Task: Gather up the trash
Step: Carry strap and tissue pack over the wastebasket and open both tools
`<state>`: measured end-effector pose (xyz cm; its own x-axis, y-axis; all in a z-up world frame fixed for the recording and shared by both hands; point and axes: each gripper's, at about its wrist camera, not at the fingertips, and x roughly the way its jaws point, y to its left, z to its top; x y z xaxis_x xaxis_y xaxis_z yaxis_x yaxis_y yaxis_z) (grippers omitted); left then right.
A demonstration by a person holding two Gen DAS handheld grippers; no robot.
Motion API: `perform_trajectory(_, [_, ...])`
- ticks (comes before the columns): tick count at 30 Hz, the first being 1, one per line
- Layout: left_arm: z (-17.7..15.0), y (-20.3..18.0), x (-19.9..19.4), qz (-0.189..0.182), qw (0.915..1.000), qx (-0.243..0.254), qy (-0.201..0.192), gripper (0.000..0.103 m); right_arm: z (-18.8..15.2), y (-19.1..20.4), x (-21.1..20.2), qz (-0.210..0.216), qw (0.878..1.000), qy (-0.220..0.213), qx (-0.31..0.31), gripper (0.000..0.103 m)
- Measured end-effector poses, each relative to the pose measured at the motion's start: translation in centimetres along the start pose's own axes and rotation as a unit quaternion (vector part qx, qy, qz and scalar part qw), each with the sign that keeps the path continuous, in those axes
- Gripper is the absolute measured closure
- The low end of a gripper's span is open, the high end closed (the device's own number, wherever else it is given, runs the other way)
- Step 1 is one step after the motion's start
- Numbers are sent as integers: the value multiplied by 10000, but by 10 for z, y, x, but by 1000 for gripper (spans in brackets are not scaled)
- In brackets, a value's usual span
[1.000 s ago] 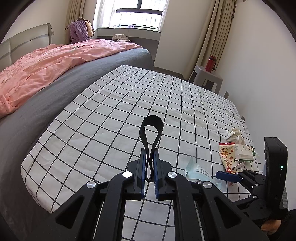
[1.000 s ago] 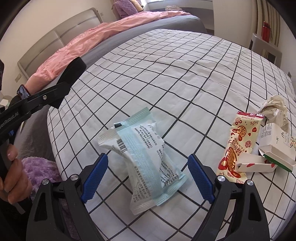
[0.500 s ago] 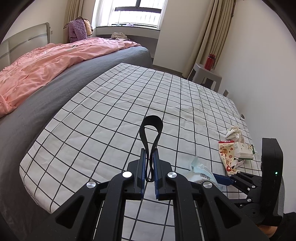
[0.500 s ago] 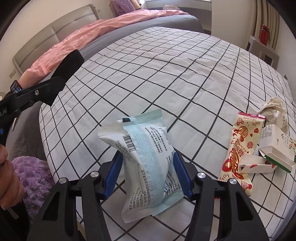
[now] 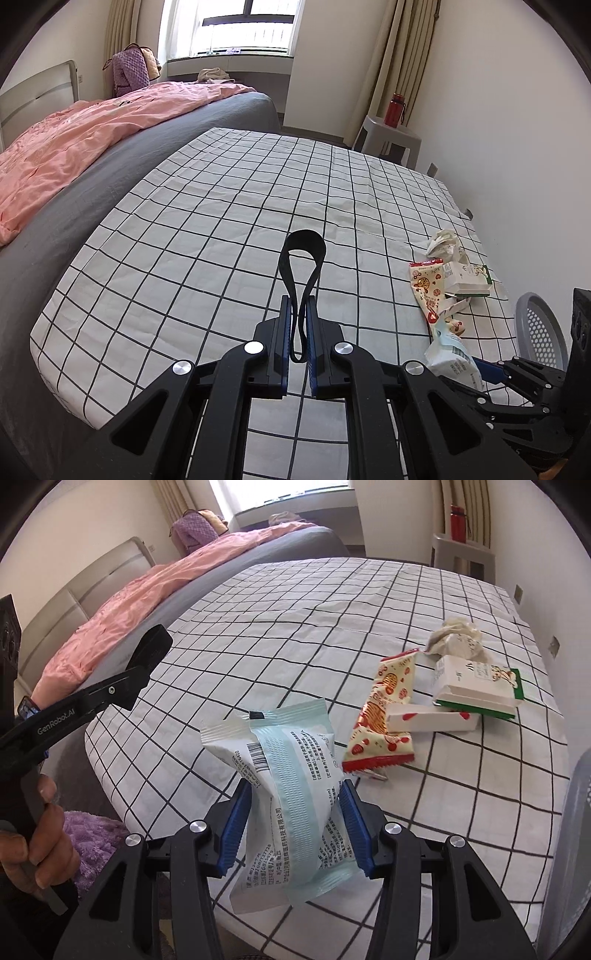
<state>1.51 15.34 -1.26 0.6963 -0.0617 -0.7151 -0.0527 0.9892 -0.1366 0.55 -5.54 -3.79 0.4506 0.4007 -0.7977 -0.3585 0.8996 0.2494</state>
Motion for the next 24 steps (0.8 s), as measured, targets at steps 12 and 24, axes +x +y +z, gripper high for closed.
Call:
perform_trajectory(12, [-10, -65, -2, -324, 9977, 593, 40, 95, -36, -73, -75, -561, 9936, -473, 863, 55])
perform_trajectory(24, [-34, -154, -4, -684, 9874, 1415, 180, 95, -87, -163, -142, -1261, 9736, -915, 1667, 55])
